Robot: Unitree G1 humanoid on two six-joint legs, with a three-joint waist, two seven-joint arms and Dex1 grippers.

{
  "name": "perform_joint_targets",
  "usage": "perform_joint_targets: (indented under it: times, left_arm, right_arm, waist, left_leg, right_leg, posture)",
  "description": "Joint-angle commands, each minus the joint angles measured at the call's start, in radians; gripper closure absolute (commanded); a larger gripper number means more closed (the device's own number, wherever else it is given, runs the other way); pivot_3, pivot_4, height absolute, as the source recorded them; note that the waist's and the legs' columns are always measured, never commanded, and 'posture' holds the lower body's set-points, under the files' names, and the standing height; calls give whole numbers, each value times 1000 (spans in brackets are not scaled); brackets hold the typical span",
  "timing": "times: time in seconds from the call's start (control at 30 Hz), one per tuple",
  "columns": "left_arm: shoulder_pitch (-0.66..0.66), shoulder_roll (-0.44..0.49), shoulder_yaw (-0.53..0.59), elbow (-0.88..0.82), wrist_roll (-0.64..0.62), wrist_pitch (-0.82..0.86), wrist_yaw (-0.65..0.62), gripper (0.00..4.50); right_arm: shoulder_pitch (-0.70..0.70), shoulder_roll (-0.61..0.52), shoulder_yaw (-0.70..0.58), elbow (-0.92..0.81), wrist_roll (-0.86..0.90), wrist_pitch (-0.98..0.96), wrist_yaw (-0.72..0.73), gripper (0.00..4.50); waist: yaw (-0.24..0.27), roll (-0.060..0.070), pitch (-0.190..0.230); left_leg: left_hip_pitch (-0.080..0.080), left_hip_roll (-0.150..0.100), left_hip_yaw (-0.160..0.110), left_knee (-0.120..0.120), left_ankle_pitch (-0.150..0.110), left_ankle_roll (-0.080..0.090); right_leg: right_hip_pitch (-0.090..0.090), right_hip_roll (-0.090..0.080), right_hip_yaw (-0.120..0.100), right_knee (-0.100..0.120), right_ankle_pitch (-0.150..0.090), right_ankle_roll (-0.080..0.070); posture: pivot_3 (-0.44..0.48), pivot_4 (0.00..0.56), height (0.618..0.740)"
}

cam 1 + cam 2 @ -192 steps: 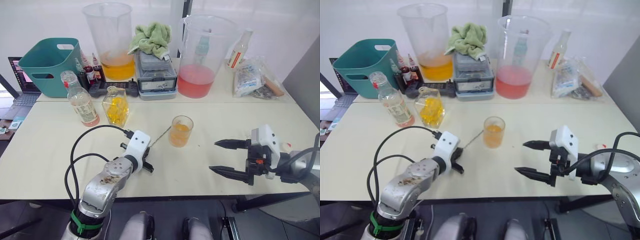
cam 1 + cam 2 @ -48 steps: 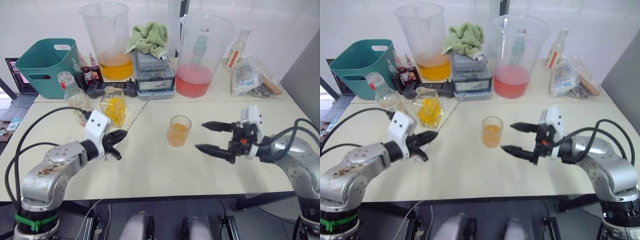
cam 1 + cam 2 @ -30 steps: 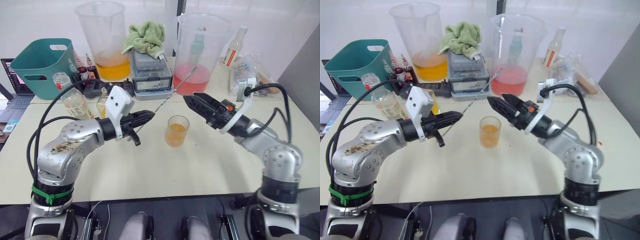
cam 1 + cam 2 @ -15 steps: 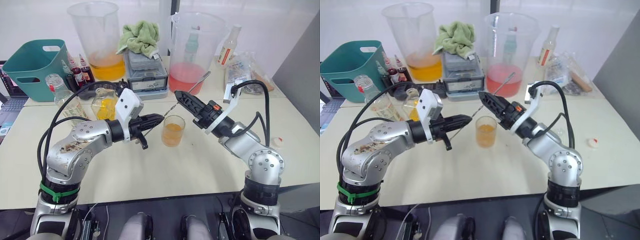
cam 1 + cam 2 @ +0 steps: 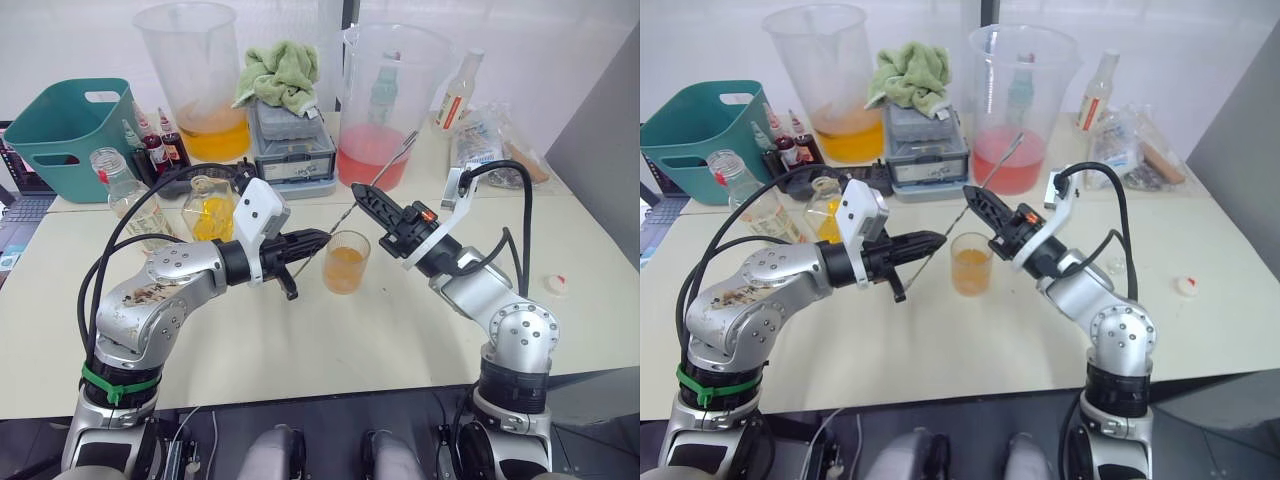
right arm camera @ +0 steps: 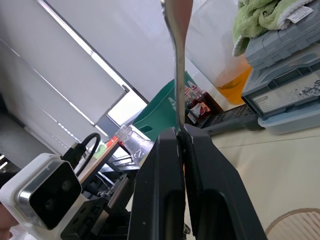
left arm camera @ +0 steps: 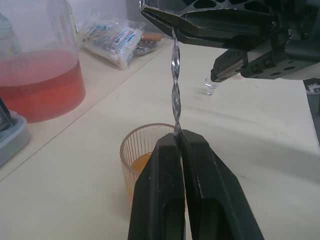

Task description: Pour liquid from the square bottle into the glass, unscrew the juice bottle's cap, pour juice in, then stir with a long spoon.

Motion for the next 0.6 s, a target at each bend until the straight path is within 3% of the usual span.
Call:
perform_joint_targets:
  times: [0.03,0.23,0.27,0.6]
  left_arm:
    - [-13,-4,8,-29,-5,-27,5,4500]
    - [-1,15,55,-30,-31,-5,8,4500]
    - [4,16,75,-32,-47,5,13,3828]
    - [56,119,215,-45,-162,7,-46,509]
  right_arm:
    - [-6,-5,-12,-41,39,-30,3,4449]
    - [-25,-28,-20,-29,25,-47,11,4449]
    - [-32,-27,-27,-23,30,-53,7,4500]
    - [-130,-76,-67,45,82,-64,28,4500]
  waist:
    - [0,0,0]
    - [0,0,0]
    - [-2,0,0]
    - [-8,0,0]
  left_leg:
    - [0,0,0,0,0,0]
    - [0,0,0,0,0,0]
    - [0,0,0,0,0,0]
    - [0,0,-1,-1,1,-1]
  right_leg:
    - [0,0,0,0,0,0]
    - [0,0,0,0,0,0]
    - [0,0,0,0,0,0]
    - [0,1,1,0,0,0]
  posture:
    - [0,150,740]
    - [0,150,740]
    - [0,150,740]
    - [0,150,740]
